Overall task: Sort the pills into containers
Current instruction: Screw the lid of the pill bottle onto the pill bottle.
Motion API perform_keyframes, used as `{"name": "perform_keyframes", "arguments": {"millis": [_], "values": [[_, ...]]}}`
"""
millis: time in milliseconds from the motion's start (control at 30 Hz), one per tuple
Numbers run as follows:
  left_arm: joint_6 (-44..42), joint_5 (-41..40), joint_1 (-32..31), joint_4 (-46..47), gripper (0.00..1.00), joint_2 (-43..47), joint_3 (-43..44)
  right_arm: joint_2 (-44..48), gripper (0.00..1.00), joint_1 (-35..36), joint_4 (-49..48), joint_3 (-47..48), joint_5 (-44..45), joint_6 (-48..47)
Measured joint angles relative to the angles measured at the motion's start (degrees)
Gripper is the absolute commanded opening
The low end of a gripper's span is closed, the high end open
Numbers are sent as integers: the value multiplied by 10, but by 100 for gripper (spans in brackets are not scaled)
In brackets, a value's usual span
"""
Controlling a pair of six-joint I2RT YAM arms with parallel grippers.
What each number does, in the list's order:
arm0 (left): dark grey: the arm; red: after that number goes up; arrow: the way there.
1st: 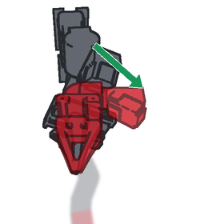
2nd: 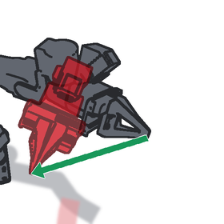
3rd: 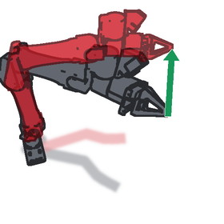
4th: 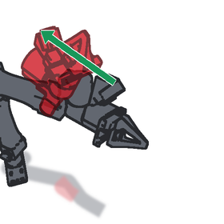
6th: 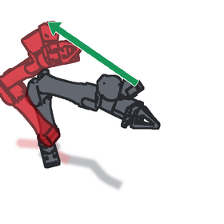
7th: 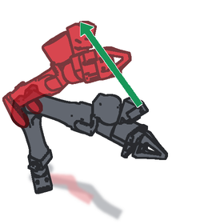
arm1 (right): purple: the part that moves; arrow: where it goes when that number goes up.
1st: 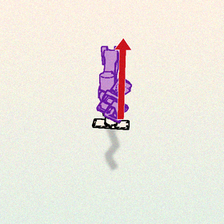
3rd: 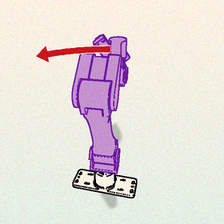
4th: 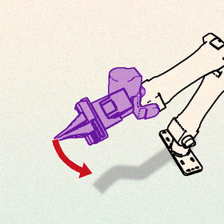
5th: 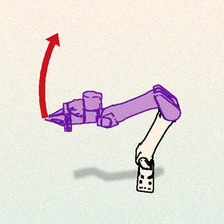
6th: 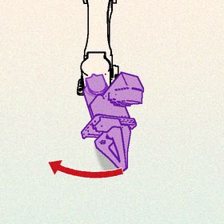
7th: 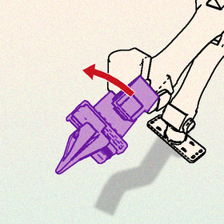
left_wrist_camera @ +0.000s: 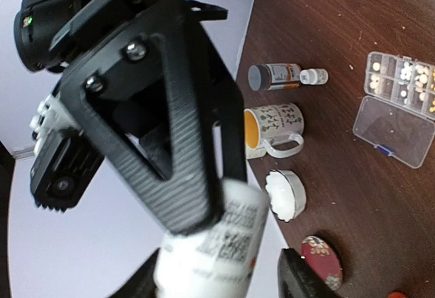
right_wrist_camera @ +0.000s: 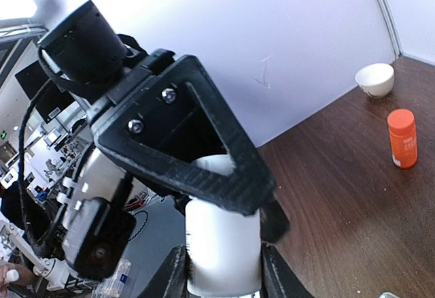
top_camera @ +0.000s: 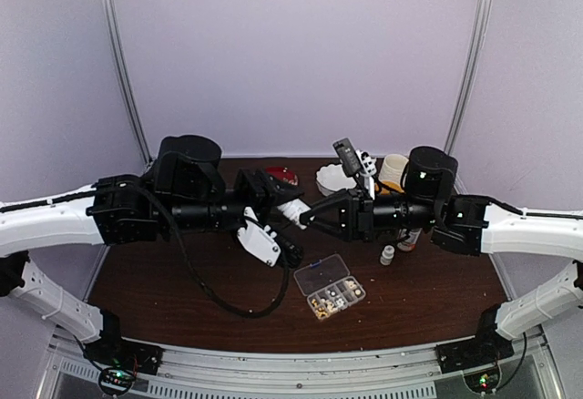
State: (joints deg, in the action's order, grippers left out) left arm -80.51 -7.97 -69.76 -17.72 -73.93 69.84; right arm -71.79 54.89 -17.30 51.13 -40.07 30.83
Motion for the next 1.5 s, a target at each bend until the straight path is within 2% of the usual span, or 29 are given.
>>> {"name": "perform_keyframes", "arguments": {"millis": [100,133,400,567,767,900,1000,1100,1300,1367,1433,1500], "values": [[21,-2,-6,28,95,-7,-7,13,0,6,-10,3,5,-21],[37,0,-6,28,97,-5,-8,18,0,7,-7,4,8,-27],[190,18,17,-1,97,79,-16,72,0,7,54,22,41,-103],[374,21,18,6,98,114,-15,95,0,7,104,38,73,-179],[648,34,19,-41,97,83,34,113,0,26,150,37,137,-303],[819,110,45,-72,98,53,88,120,0,38,159,37,181,-370],[938,186,88,-70,97,49,89,120,0,46,163,37,200,-403],[1015,239,109,-63,98,44,85,119,0,51,163,37,212,-423],[1105,315,108,-65,84,10,89,101,0,85,169,37,246,-472],[1122,331,108,-69,75,-6,96,96,0,97,176,38,260,-488],[1136,345,108,-71,61,-20,101,91,0,105,181,39,271,-501],[1148,354,109,-73,55,-27,102,87,0,109,183,42,278,-509]]}}
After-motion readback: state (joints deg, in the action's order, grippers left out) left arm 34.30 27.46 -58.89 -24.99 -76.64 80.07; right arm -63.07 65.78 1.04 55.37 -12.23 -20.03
